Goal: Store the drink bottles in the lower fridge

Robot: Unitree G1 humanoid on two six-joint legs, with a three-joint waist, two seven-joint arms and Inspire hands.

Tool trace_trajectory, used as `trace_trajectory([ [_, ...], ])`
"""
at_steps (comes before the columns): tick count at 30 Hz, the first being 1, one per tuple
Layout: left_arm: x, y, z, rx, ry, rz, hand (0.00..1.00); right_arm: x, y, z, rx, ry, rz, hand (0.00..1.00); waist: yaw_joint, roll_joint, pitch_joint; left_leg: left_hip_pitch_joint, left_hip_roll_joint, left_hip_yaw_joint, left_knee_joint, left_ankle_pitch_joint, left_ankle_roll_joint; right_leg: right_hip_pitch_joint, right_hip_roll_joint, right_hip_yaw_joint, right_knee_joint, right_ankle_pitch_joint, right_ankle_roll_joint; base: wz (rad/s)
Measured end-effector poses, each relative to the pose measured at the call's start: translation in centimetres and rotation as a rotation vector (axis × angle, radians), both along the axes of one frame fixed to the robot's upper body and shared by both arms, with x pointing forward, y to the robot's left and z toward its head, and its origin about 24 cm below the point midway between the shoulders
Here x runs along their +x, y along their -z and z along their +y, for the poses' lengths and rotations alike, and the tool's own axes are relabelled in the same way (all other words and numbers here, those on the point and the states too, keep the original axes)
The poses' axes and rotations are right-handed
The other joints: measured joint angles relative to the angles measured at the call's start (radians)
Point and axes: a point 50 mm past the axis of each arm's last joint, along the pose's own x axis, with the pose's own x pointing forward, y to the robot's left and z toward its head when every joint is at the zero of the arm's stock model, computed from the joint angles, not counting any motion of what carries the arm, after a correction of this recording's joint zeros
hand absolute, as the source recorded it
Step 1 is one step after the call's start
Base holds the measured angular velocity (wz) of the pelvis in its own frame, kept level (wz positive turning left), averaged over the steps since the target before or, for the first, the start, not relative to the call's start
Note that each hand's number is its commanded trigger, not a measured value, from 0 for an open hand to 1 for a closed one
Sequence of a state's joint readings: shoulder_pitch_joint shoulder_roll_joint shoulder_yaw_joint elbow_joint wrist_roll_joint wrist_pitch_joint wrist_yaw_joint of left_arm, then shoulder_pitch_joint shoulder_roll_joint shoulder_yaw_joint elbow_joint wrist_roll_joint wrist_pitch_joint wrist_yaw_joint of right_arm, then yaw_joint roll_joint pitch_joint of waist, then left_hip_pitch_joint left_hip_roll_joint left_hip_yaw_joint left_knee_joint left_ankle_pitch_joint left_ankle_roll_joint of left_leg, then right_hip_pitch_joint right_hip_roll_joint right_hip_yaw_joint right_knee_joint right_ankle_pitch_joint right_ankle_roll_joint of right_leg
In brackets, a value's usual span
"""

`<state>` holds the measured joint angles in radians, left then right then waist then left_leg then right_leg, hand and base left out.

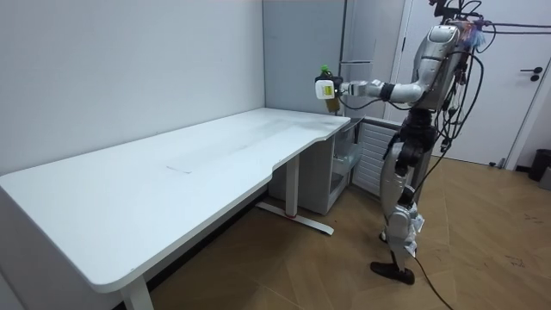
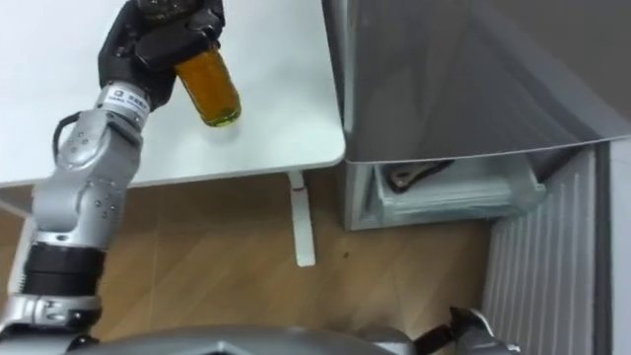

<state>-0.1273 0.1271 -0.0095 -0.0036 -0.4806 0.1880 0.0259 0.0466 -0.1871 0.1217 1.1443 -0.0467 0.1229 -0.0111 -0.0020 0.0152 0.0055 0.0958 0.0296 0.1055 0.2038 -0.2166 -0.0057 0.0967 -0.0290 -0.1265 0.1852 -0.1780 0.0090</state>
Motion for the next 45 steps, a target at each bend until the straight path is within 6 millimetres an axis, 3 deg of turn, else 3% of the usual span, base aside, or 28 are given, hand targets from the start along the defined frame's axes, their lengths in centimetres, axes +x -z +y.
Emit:
trace_trajectory([
  [3, -0.7, -0.1, -0.5, -0.006, 0.02, -0.007, 1.0, 3.9, -0.9, 1.9, 0.059, -0.083, -0.139, 0.0, 0.015, -0.015, -0.0031, -0.023, -0.002, -0.004, 0.013, 0.001, 0.002, -0.014, -0.004, -0.013, -0.001, 0.0, 0.0, 0.09],
  [5, -1.2, 0.4, -1.5, 0.001, 0.064, 0.008, 1.0, 7.2, -2.5, 4.3, 0.138, -0.186, -0.279, 0.0, 0.035, -0.018, -0.0054, -0.019, -0.005, -0.016, 0.019, 0.001, 0.002, -0.001, -0.007, -0.02, -0.001, 0.0, 0.0, 0.16],
  [9, -2.3, 1.0, -2.1, -0.001, 0.109, 0.026, 1.0, 9.9, -4.2, 7.6, 0.266, -0.289, -0.403, 0.0, 0.038, -0.017, -0.0057, -0.017, -0.006, -0.037, 0.021, 0.001, 0.002, 0.018, -0.008, -0.047, -0.016, 0.0, 0.0, 0.23],
  [15, -3.3, 2.0, -1.9, -0.009, 0.14, 0.056, 1.0, 9.3, -4.8, 9.3, 0.399, -0.366, -0.403, 0.0, 0.038, -0.013, -0.0054, -0.037, -0.006, -0.043, 0.025, 0.001, 0.002, 0.014, -0.007, -0.056, -0.015, 0.0, 0.001, 0.04],
  [24, -3.9, 2.4, -2.5, -0.038, 0.205, 0.05, 1.0, 10.3, -6.2, 10.3, 0.466, -0.432, -0.469, 0.0, 0.034, -0.013, -0.0043, -0.043, -0.006, -0.052, 0.031, 0.001, 0.002, 0.009, -0.008, -0.066, -0.012, 0.0, 0.001, 0.02],
  [26, -4.1, 2.6, -2.5, -0.039, 0.215, 0.054, 1.0, 10.5, -6.4, 10.4, 0.468, -0.435, -0.478, 0.0, 0.033, -0.014, 0.0011, -0.045, -0.006, -0.051, 0.031, 0.001, 0.002, 0.012, -0.008, -0.066, -0.012, 0.0, 0.001, 0.0],
  [42, -5.6, 3.9, -3.9, -0.047, 0.307, 0.105, 1.0, 10.9, -8.1, 12.0, 0.607, -0.523, -0.524, 0.0, 0.031, -0.016, 0.007, -0.044, -0.007, -0.051, 0.03, 0.0, 0.002, 0.01, -0.009, -0.069, -0.014, 0.0, 0.001, 0.0],
  [45, -5.8, 4.1, -4.6, -0.047, 0.347, 0.11, 1.0, 10.7, -8.1, 12.4, 0.639, -0.547, -0.502, 0.0, 0.033, -0.024, 0.0123, -0.036, -0.007, -0.051, 0.028, 0.0, 0.002, 0.017, -0.01, -0.068, -0.013, 0.0, 0.001, 0.0],
])
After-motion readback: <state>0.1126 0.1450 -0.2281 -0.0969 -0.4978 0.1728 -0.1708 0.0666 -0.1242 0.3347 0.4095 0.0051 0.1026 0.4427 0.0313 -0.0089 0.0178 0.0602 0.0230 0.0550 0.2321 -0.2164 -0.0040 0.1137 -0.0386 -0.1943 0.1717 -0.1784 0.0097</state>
